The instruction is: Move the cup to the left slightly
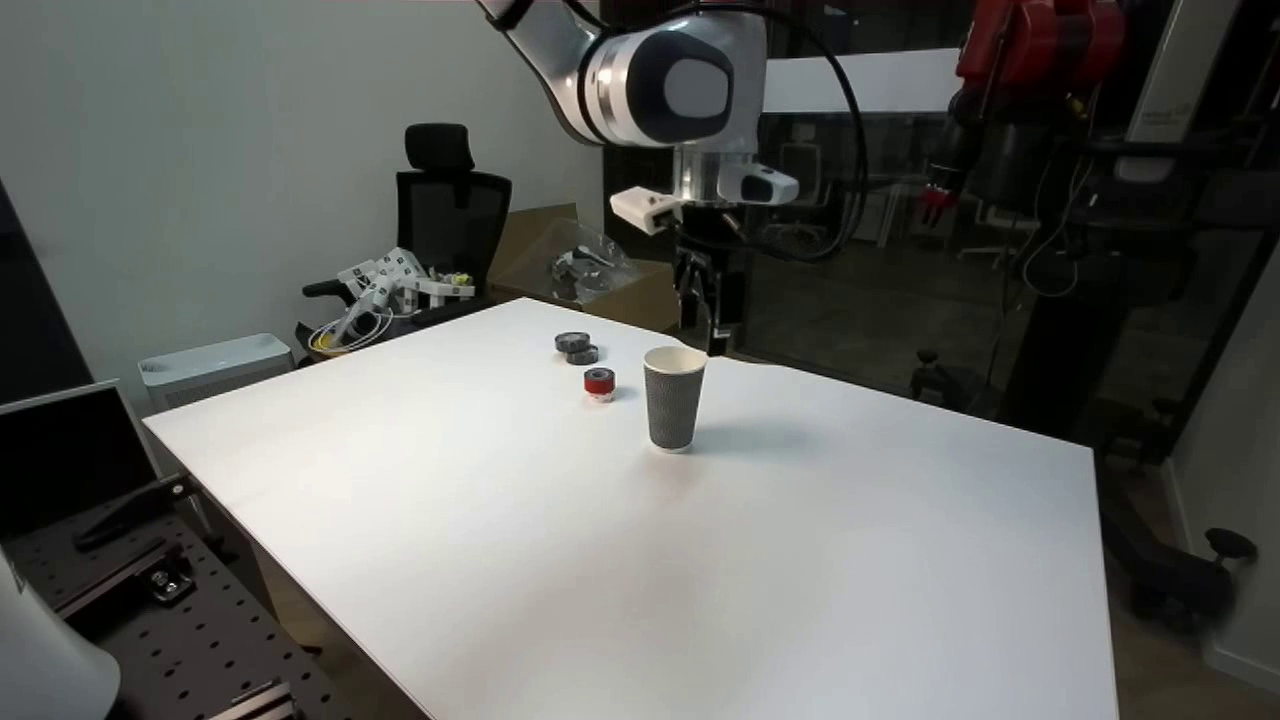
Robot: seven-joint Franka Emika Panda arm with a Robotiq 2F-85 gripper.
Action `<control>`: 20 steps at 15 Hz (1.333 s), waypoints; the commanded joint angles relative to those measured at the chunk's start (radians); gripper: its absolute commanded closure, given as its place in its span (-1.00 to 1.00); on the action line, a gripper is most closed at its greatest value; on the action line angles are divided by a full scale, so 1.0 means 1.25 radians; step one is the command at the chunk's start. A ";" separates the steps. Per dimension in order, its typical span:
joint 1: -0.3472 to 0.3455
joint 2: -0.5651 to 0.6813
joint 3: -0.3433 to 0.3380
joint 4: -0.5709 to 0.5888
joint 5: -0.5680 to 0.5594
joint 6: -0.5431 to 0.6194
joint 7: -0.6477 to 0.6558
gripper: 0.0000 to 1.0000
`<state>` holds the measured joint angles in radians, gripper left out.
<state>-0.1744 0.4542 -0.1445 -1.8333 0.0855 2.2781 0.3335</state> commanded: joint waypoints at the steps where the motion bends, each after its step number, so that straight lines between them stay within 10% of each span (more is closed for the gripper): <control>1: 0.006 0.095 -0.002 0.138 0.021 -0.077 0.005 -1.00; 8: 0.021 0.150 0.006 0.199 0.025 -0.112 0.005 -1.00; 20: 0.065 0.071 -0.003 0.031 0.056 0.058 0.068 -1.00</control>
<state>-0.1142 0.6090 -0.1373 -1.7100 0.1388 2.3079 0.3740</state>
